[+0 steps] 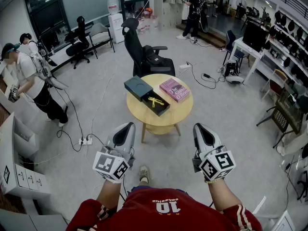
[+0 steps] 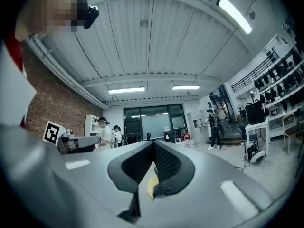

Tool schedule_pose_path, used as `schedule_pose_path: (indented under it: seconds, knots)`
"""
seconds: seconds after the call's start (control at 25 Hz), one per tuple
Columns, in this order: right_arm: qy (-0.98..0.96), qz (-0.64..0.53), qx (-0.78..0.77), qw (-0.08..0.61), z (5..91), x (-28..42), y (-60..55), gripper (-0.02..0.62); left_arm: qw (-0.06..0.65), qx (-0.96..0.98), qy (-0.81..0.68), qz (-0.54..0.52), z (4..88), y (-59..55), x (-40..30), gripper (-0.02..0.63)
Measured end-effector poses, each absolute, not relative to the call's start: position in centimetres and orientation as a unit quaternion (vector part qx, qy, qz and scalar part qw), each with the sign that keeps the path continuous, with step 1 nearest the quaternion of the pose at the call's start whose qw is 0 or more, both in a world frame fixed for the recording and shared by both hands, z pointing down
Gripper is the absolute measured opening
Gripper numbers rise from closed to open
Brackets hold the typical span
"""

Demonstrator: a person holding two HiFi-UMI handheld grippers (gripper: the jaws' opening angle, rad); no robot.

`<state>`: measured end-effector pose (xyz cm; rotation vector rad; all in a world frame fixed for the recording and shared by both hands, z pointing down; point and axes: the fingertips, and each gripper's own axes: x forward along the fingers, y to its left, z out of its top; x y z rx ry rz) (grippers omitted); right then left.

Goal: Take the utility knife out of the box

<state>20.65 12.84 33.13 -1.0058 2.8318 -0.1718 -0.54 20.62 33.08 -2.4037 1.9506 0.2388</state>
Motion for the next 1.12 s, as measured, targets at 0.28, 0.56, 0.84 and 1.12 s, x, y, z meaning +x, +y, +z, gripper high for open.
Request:
schedule_pose_path:
  seconds: [0.28, 0.56, 0.84, 1.12]
  knots:
    - [0.939, -0.054, -0.333, 0.065, 32.8, 20.6, 12.6, -0.011, 0.018, -0.775, 0.627, 0.075, 32.7, 20.2, -0.3, 0.003]
    - [0.939, -0.053, -0.332, 0.075, 32.5, 20.8, 12.7, -0.011, 0.019, -0.780, 0.621, 0.071, 32.8, 20.0, 0.1, 0.003]
    - [0.941, -0.061, -0.325, 0.071, 33.1, 20.9, 13.0, -0.009, 0.016, -0.776, 0.627, 0.071, 33.0, 20.2, 0.5, 0.003]
    - [0.946, -0.073, -0.308, 0.072, 33.1, 20.9, 13.0, -0.009, 0.020, -0.774, 0.630, 0.064, 32.6, 20.3, 1.2, 0.003]
